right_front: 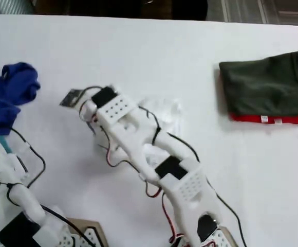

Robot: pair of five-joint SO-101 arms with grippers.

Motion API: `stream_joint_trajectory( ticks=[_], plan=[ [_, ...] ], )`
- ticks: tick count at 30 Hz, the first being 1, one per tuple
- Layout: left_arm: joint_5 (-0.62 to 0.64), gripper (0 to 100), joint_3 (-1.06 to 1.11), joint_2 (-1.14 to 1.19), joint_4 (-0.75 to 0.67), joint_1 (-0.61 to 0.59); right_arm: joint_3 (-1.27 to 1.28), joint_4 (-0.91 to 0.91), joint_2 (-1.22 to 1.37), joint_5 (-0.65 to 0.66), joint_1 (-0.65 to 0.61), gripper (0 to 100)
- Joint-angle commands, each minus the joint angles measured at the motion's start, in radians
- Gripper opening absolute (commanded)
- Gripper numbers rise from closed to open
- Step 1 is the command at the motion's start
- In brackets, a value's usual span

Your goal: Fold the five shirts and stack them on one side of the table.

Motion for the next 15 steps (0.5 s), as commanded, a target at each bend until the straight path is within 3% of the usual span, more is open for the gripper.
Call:
stream_joint_trajectory(
  ticks=[1,10,15],
  plan=[
    [0.009,3,-0.002,-0.035,-0.011,-0.006,0.066,-0.090,-0.005,0.005,-0.013,2.1],
    [0.009,3,-0.002,-0.035,-0.011,-0.006,0.097,-0.070,-0.107,0.011,-0.010,2.1],
    [0.009,3,-0.002,-0.035,-0.011,-0.006,0.101,-0.056,-0.318,0.011,0.101,2.1]
  ],
)
